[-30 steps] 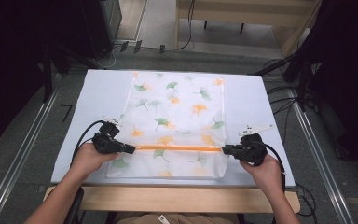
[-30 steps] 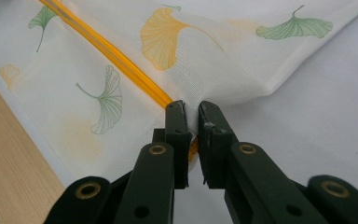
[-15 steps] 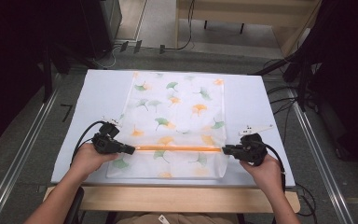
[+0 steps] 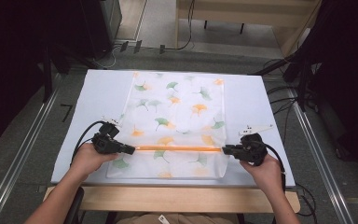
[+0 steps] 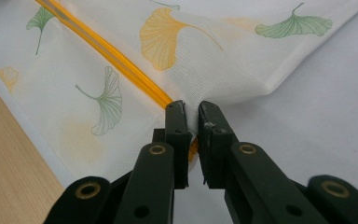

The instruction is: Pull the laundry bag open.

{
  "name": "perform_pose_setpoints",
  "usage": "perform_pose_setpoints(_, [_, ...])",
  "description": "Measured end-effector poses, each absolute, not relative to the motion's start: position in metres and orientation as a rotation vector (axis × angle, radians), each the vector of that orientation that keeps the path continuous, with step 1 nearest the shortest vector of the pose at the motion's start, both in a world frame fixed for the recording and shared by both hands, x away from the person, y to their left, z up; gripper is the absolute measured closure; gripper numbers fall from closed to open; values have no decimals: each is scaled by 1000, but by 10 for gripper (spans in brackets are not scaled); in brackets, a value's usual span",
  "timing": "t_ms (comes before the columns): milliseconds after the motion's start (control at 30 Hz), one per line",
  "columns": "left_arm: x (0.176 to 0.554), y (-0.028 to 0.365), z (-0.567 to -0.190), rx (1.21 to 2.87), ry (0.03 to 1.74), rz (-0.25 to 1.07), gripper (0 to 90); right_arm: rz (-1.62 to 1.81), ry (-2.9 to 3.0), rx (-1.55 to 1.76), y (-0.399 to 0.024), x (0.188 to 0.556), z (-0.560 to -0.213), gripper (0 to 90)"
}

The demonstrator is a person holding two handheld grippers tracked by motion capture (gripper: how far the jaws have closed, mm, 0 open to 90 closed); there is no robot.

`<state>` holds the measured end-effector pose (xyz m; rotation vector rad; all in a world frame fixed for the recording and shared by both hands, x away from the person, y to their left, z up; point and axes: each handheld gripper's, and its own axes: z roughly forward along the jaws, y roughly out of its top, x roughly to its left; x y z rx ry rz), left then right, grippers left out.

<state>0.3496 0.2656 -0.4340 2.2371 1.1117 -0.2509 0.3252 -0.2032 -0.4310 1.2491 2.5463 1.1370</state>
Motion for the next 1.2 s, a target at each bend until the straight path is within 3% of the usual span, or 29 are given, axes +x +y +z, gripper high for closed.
perform_pose_setpoints(1200, [346, 292, -435, 2213, 1166, -249, 900, 1129, 2552, 1255, -204, 326, -432, 846])
